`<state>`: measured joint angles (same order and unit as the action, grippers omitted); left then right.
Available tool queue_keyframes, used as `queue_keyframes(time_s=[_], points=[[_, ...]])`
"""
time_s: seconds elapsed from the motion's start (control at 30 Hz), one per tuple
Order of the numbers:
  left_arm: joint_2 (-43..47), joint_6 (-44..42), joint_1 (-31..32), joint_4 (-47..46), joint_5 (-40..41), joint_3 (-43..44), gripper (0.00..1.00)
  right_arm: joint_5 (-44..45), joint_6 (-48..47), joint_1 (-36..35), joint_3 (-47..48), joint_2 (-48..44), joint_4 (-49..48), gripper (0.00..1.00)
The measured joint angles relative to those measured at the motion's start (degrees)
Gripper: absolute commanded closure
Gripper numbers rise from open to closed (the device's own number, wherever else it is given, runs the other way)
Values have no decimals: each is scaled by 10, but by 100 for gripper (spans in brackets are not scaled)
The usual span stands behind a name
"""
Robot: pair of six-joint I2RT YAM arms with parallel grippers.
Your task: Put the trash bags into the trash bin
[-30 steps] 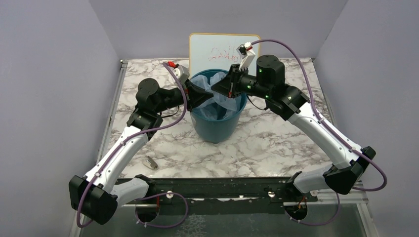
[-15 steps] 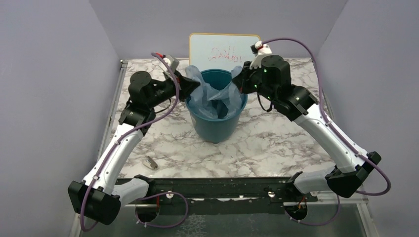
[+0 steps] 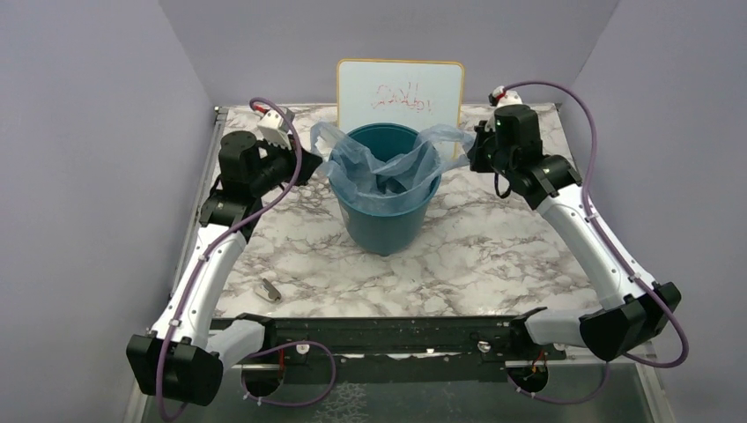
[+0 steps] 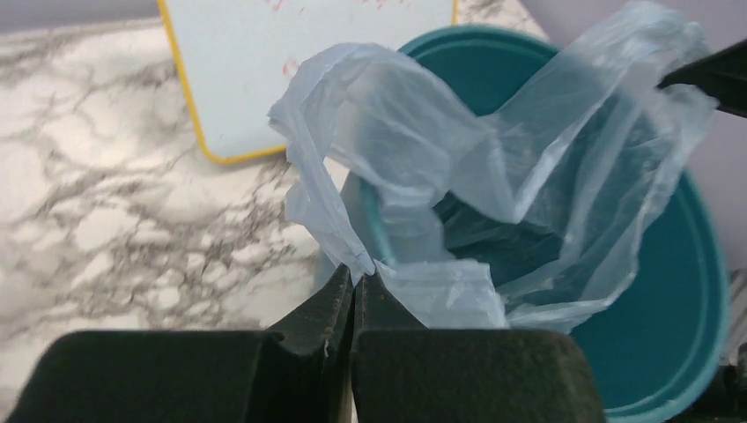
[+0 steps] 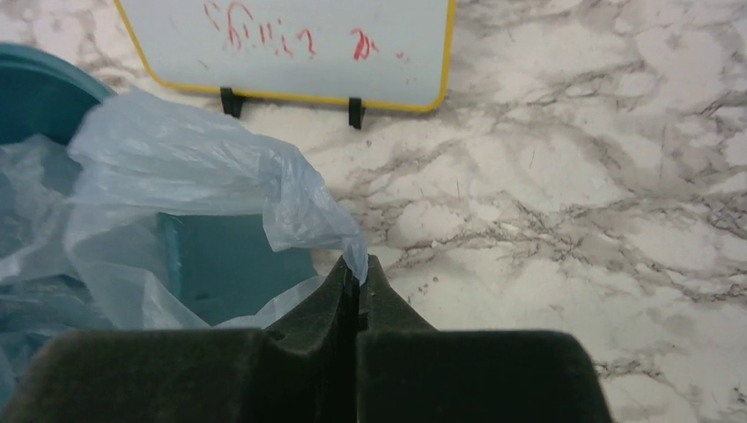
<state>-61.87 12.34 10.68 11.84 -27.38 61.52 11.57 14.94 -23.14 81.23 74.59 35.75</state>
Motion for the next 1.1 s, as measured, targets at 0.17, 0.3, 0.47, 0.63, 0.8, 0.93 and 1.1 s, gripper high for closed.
queue_keyframes(time_s=[0.17,0.3,0.47,0.63,0.8,0.93,1.1], points=[[2,-3,-11,32,50,-42,100,-8,0,1,-26,26,12,95],[-5,-4,-21,42,59,-62,100,-10,0,8,-34,58,12,95],[-30,3,-23,32,44,-83,100,-22,-1,10,-51,95,15,96],[-31,38,-23,-26,-9,-142,85,-63,-5,10,-51,131,18,84],[-31,58,-23,-40,-15,-156,47,-68,-11,10,-44,133,33,69],[-21,64,-23,-14,26,-152,26,-34,-15,11,-37,116,40,52],[19,68,-24,20,118,-135,1,14,-16,11,-36,50,35,27]])
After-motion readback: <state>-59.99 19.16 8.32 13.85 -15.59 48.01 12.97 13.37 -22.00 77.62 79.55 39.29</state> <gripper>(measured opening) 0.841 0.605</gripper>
